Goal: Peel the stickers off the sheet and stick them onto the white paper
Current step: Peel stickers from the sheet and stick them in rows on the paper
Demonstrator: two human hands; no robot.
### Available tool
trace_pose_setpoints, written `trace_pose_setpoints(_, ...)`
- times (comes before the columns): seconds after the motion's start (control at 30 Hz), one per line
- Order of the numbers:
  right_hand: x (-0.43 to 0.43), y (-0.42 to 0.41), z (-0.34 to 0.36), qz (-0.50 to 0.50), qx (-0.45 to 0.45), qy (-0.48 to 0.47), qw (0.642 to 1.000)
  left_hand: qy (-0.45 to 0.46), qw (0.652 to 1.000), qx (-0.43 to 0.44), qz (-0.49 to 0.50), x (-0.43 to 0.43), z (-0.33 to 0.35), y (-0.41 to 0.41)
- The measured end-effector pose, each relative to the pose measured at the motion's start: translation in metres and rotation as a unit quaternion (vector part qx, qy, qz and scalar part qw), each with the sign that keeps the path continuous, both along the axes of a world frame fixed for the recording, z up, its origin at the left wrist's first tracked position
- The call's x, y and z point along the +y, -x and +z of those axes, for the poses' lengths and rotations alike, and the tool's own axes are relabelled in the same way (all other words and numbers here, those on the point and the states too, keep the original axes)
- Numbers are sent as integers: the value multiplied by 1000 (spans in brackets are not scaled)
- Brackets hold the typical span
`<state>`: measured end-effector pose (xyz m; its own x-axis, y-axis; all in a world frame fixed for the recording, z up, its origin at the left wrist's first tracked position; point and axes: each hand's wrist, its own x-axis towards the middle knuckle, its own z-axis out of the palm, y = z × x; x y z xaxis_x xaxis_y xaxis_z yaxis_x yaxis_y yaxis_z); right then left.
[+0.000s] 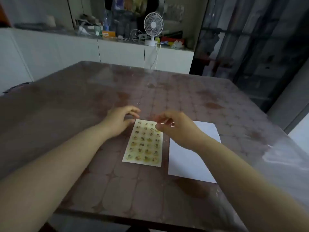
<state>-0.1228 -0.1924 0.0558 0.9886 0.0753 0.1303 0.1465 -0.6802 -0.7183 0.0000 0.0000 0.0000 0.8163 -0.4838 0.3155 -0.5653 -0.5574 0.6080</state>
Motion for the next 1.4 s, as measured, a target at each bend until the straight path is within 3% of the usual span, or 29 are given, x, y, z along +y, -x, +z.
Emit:
trace_pose_setpoints(0.13, 15, -35, -10, -12, 11, 80, 997, 23, 1000, 16, -5, 2, 1, -1)
trace_pose_setpoints(0.33, 30, -73, -33, -14, -19, 159, 987, -60, 998, -19, -2, 5, 5, 2)
trace_pose_setpoints(1.0, 23, -80, -49, -7, -153, 134, 979, -142, 989, 17, 48, -5, 15, 14)
trace_pose_setpoints(1.13, 19, -77, -33, -51, -58, -5, 997, -145, 988, 9, 48, -5, 14, 13)
trace_pose_setpoints(1.23, -10, -71, 1, -123, -7, -94, 988, -146, 989, -30, 23, -4, 13, 15)
trace_pose_setpoints(1.4, -61, -54, 18, -165, 112, 23, 980, -132, 989, -63, -7, -6, 13, 18)
